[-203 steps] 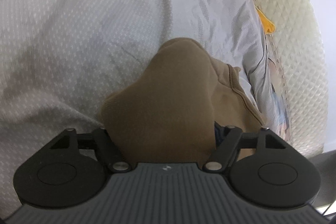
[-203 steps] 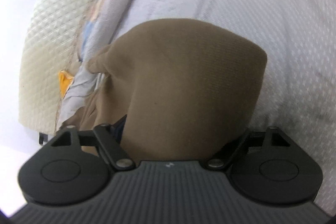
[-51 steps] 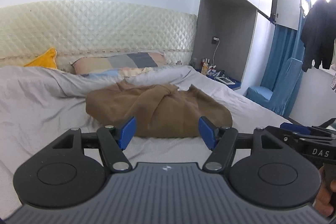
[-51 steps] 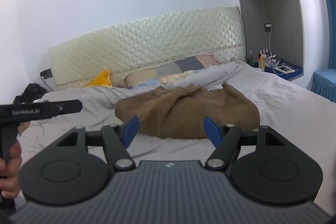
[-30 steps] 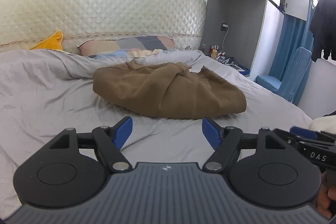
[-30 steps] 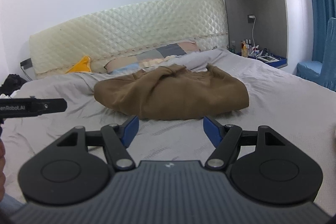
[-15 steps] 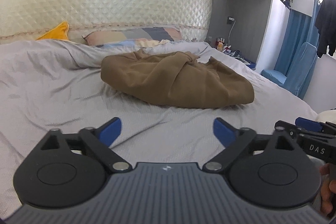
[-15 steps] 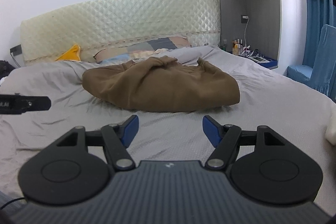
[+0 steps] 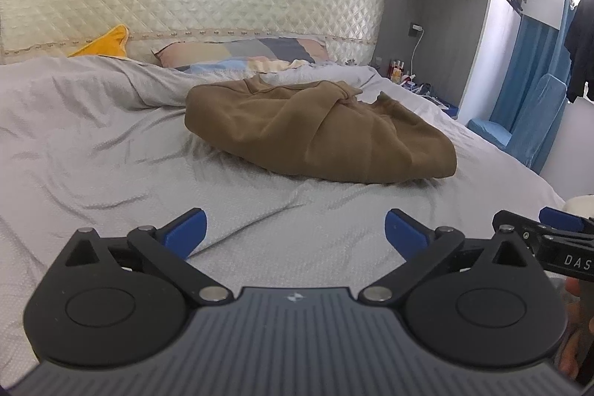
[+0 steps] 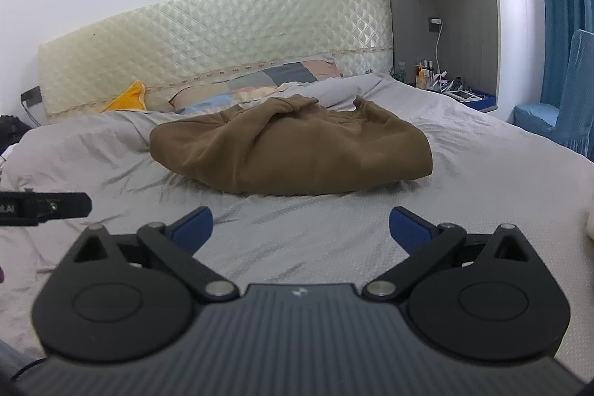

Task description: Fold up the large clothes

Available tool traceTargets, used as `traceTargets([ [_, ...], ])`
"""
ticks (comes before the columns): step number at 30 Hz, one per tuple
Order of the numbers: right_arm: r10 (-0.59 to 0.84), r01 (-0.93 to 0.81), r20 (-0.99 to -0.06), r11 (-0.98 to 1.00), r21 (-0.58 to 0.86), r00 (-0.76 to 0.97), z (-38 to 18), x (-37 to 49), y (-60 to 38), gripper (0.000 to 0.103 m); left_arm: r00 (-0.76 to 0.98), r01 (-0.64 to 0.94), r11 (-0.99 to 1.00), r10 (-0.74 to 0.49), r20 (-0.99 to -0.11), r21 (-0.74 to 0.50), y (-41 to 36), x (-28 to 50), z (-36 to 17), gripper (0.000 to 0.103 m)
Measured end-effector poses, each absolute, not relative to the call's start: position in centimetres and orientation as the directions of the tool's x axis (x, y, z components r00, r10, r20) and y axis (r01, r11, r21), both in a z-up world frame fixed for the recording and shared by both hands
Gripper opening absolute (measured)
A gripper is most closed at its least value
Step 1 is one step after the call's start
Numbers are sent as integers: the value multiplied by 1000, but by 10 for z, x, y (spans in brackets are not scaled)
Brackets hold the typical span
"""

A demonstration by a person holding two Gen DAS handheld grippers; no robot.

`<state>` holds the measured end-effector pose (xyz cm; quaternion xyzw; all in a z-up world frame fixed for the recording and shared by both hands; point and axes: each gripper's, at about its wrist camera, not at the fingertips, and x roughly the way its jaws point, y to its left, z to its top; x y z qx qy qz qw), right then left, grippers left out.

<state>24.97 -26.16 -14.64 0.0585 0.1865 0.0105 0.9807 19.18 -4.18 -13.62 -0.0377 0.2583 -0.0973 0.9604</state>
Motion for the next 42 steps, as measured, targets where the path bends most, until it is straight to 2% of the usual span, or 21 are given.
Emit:
traceTargets([
  [24, 33, 16, -358, 991, 133, 933, -150, 250, -262, 103, 845, 125, 987, -160, -511, -103, -45, 190, -135, 103],
  [42, 37, 11, -357, 991, 131, 933, -150, 249, -261, 103, 862, 114, 988, -151, -485, -105, -43, 186, -134, 103],
])
